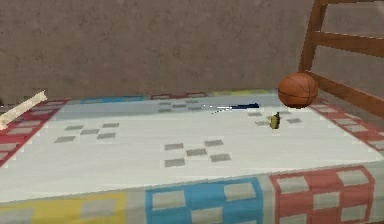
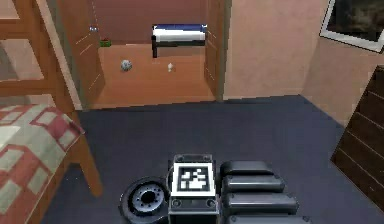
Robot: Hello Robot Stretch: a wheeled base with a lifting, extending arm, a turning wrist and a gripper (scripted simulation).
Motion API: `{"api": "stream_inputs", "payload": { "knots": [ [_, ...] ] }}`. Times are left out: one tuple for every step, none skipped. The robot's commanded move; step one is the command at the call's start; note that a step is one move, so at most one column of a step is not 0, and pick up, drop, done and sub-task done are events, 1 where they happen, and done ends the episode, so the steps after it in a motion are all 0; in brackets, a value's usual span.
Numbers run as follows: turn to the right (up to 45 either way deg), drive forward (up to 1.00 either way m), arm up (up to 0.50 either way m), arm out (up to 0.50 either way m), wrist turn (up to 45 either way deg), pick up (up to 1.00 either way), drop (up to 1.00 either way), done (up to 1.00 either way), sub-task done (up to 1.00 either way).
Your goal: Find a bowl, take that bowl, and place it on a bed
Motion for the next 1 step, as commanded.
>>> {"api": "stream_inputs", "payload": {
  "knots": [
    [0.0,0.15,0.00,0.00,0.0,0.00,0.00,0.00,0.00]
  ]
}}
